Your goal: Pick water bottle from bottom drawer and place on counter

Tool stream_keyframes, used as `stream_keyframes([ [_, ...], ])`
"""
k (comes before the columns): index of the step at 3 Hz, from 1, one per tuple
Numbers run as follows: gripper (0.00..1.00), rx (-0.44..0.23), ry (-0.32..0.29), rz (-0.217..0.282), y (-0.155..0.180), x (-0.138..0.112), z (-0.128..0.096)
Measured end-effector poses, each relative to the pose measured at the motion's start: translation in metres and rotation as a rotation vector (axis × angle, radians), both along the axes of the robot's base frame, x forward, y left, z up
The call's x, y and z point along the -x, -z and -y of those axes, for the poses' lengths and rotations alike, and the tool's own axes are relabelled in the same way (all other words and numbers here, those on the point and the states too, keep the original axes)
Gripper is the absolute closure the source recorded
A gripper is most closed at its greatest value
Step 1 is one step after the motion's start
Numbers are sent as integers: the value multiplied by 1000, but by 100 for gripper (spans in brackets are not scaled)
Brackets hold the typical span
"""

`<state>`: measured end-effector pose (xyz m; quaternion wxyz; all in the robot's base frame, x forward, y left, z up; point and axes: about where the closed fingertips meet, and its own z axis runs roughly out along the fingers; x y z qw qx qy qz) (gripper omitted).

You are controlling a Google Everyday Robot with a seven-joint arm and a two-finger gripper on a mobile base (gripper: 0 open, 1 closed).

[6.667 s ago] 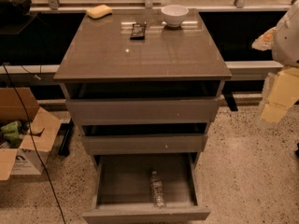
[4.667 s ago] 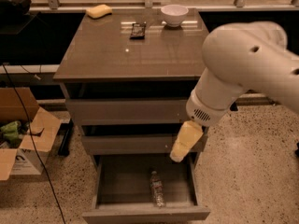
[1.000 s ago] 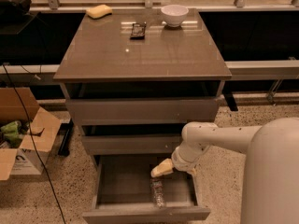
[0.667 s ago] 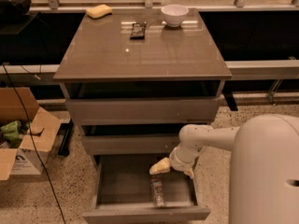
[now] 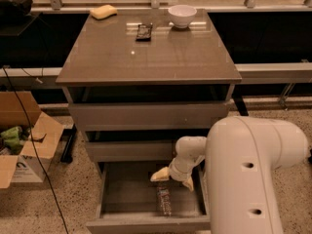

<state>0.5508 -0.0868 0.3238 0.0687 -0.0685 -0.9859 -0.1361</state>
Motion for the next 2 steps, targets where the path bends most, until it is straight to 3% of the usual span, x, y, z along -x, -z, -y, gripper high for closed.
stream_keyframes([
  [2, 0, -34, 86, -87, 69, -3, -10],
])
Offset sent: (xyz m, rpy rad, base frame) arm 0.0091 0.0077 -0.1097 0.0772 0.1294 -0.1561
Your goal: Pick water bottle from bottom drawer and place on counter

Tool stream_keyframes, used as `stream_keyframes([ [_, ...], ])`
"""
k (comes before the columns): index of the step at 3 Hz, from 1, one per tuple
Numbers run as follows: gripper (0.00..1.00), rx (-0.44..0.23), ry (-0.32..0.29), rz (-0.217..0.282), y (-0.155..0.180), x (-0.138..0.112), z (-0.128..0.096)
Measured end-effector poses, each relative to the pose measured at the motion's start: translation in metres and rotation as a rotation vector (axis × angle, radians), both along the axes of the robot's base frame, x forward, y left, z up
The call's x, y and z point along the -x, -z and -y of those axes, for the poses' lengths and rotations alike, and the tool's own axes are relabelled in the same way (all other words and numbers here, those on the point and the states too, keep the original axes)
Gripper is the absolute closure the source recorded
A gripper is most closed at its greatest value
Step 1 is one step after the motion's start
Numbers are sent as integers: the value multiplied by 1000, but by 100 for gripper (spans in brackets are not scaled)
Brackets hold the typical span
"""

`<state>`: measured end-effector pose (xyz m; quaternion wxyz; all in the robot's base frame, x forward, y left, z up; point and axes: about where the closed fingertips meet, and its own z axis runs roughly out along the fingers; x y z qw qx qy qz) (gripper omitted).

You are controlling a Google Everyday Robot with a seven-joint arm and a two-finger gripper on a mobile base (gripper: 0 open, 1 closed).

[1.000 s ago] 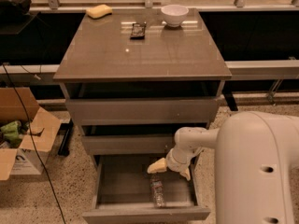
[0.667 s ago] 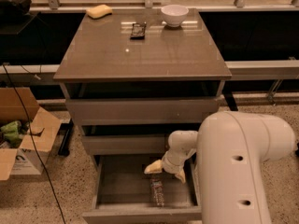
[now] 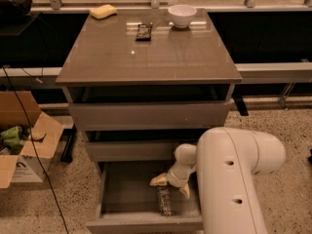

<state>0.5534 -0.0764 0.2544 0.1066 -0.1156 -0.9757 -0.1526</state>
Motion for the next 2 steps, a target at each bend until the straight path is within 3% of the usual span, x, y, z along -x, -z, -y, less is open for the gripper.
stream_keyframes([
  [1, 0, -59, 36, -16, 28, -3, 3],
  [2, 0, -175, 51, 21, 30, -17, 9],
])
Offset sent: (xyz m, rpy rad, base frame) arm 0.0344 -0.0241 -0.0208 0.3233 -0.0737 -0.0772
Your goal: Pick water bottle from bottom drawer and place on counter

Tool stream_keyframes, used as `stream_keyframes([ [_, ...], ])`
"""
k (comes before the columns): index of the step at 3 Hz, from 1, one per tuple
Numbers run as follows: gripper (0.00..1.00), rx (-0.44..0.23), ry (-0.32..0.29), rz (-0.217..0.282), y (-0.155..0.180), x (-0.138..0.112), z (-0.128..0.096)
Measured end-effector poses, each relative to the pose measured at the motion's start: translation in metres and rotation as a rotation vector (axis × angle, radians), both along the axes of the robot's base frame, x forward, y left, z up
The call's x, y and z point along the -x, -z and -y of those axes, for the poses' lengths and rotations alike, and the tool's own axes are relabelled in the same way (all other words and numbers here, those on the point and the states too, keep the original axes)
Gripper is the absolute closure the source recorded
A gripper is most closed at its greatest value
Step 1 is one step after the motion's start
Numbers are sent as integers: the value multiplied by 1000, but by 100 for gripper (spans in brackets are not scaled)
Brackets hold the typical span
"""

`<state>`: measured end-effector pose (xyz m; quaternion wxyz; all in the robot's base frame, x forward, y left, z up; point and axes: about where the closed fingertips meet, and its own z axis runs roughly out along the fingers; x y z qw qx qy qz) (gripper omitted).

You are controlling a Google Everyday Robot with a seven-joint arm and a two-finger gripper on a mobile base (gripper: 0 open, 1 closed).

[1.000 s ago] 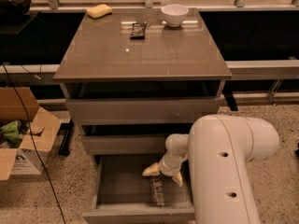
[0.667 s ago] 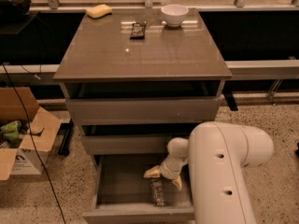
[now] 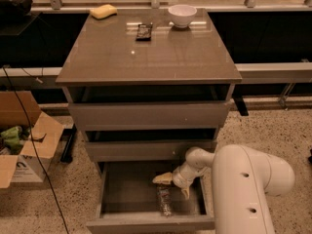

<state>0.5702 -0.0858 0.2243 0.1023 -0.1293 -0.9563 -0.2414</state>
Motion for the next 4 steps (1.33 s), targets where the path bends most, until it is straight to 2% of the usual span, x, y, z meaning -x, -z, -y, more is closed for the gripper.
stream_keyframes([
  [1, 0, 0, 0, 0, 0, 0, 0],
  [3, 0, 37, 40, 14, 18, -12, -12],
  [4, 0, 48, 49, -13, 37, -10, -21],
])
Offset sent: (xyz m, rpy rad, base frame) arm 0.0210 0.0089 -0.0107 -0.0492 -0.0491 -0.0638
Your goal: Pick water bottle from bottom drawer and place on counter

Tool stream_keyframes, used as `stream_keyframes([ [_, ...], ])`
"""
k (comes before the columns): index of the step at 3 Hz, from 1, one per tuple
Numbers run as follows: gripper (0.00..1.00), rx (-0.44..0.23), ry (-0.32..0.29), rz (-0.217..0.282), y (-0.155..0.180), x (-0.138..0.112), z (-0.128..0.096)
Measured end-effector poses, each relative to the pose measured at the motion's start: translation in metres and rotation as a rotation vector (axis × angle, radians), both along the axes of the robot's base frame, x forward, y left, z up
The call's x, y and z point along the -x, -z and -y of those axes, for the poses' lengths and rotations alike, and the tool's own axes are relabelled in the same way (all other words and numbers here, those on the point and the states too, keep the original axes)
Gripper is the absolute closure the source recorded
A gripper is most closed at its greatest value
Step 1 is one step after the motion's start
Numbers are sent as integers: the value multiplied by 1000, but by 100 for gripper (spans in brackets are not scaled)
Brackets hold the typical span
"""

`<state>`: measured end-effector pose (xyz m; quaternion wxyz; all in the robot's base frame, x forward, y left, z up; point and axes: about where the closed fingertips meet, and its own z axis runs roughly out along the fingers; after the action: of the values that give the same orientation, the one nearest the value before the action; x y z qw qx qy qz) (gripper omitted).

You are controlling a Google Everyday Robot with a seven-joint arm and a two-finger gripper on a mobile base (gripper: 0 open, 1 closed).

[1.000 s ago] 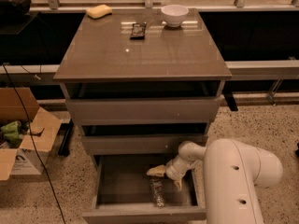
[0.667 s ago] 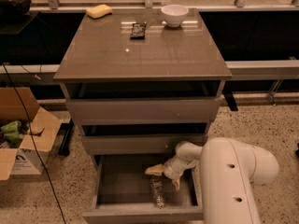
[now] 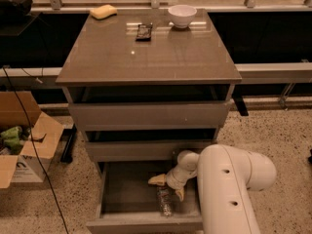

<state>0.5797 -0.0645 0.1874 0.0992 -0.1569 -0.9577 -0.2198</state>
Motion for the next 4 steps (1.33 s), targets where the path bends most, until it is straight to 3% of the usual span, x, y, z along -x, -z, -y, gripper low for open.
stream_keyframes([
  [2, 0, 6, 38, -36, 36, -4, -15],
  [3, 4, -5, 87, -62, 56, -5, -13],
  [4, 22, -17, 121, -83, 67, -5, -8],
])
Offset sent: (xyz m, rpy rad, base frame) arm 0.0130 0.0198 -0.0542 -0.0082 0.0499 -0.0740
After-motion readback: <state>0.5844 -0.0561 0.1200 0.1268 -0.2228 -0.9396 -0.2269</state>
